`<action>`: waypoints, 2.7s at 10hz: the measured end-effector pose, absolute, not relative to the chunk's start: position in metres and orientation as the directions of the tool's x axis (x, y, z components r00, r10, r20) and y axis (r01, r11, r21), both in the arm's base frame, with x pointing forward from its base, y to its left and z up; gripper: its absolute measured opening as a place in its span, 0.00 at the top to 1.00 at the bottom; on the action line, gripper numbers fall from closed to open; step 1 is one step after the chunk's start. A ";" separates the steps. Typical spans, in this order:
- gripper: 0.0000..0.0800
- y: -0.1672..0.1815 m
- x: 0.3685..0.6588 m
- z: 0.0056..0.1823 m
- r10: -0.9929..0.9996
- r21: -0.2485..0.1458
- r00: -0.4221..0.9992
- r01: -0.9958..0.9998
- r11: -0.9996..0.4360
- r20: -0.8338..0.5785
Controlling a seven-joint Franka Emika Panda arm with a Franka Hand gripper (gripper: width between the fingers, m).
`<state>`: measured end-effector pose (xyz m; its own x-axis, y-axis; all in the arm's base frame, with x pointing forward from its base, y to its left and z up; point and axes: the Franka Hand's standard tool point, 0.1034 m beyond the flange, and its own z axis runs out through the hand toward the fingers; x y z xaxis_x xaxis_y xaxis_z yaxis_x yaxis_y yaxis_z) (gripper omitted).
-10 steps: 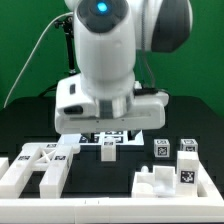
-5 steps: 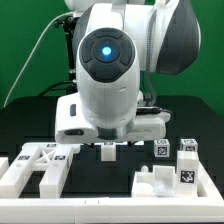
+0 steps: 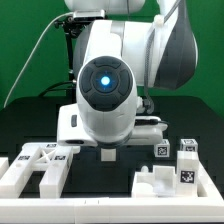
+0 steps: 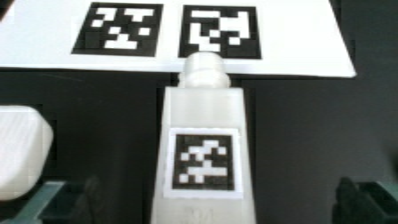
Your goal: Assemble chair
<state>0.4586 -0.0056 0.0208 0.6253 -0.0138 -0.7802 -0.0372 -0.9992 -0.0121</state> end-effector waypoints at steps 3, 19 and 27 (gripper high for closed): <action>0.35 -0.006 0.459 0.021 -0.015 -0.012 0.626 -0.038 -0.999 -0.780; 0.65 0.015 0.534 0.113 0.043 -0.051 0.870 0.021 -0.998 -0.492; 0.65 0.042 0.603 0.153 0.039 -0.061 0.981 0.052 -0.997 0.192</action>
Offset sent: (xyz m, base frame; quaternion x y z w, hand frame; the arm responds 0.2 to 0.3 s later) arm 0.0000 0.0000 0.0000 0.0000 0.0000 0.0000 1.0000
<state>0.6029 0.0424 0.1531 0.9807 0.0394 0.1915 0.0520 -0.9968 -0.0613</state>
